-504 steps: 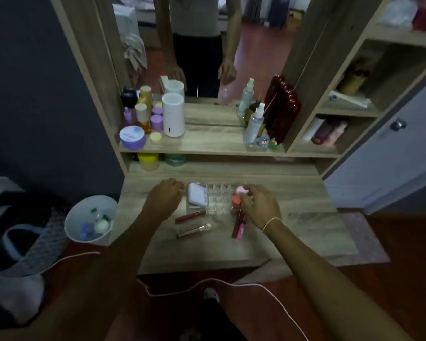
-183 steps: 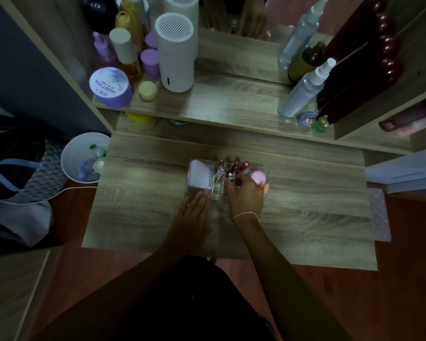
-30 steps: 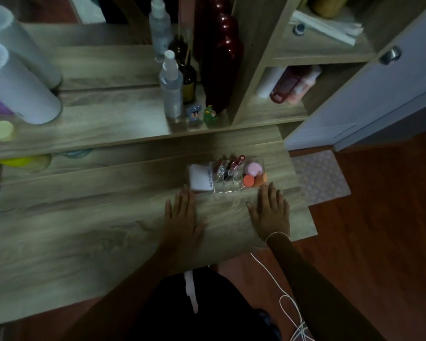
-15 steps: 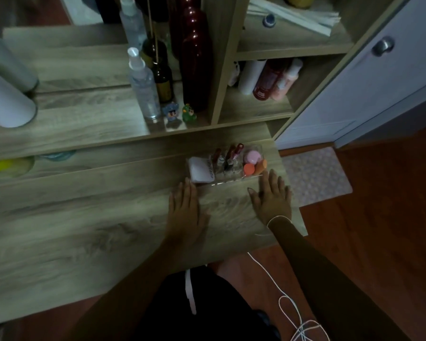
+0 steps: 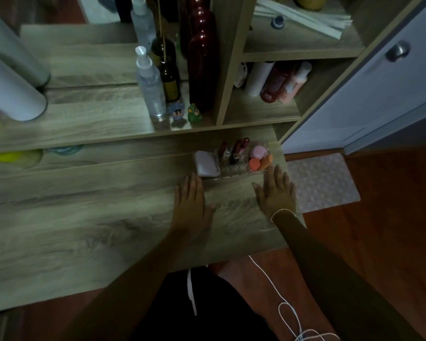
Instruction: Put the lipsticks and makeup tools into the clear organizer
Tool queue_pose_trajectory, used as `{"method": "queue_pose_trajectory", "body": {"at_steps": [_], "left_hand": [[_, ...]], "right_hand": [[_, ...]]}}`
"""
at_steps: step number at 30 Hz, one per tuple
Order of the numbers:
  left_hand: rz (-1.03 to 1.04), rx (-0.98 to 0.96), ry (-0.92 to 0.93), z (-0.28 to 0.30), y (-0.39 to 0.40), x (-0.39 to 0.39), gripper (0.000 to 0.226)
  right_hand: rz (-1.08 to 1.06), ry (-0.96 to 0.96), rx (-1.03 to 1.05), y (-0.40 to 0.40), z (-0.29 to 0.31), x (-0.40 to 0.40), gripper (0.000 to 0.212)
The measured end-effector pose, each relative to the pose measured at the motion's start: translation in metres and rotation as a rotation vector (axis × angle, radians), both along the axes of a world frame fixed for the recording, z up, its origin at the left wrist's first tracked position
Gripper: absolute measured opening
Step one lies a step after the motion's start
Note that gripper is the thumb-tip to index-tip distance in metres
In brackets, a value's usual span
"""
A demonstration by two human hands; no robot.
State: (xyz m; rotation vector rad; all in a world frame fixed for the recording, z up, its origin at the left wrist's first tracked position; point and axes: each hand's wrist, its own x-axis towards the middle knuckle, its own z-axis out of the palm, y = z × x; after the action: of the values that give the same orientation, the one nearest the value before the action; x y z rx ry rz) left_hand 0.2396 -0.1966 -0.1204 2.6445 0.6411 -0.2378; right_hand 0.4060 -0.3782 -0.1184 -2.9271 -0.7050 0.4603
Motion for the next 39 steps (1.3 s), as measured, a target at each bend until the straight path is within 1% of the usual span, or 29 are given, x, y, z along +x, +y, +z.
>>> {"method": "queue_pose_trajectory", "body": {"at_steps": [8, 14, 19, 27, 29, 34, 36, 39], "left_hand": [[0.005, -0.012, 0.024, 0.001, 0.003, 0.005, 0.082], [0.015, -0.01, 0.006, -0.001, 0.004, 0.005, 0.082], [0.018, -0.012, -0.026, -0.006, -0.002, -0.004, 0.084], [-0.203, 0.038, 0.024, -0.022, -0.005, -0.039, 0.074], [-0.25, 0.023, 0.021, -0.024, 0.001, -0.042, 0.073], [-0.397, 0.05, 0.08, -0.019, 0.018, -0.042, 0.071], [-0.466, 0.069, 0.066, -0.01, 0.022, -0.044, 0.068], [-0.53, 0.085, -0.024, 0.001, 0.026, -0.047, 0.065]], "right_hand": [[0.0, -0.005, 0.001, -0.001, -0.003, 0.0, 0.071], [-0.004, -0.02, 0.004, -0.001, -0.002, 0.0, 0.07], [-0.044, -0.035, 0.062, 0.0, 0.002, -0.011, 0.07], [-0.179, 0.001, 0.031, -0.003, -0.01, -0.077, 0.07], [-0.209, 0.018, 0.015, -0.003, -0.013, -0.096, 0.07], [-0.312, 0.061, 0.017, -0.001, -0.01, -0.141, 0.073], [-0.364, 0.07, 0.022, 0.002, -0.005, -0.158, 0.074], [-0.437, 0.042, 0.081, 0.009, 0.002, -0.18, 0.074]]}}
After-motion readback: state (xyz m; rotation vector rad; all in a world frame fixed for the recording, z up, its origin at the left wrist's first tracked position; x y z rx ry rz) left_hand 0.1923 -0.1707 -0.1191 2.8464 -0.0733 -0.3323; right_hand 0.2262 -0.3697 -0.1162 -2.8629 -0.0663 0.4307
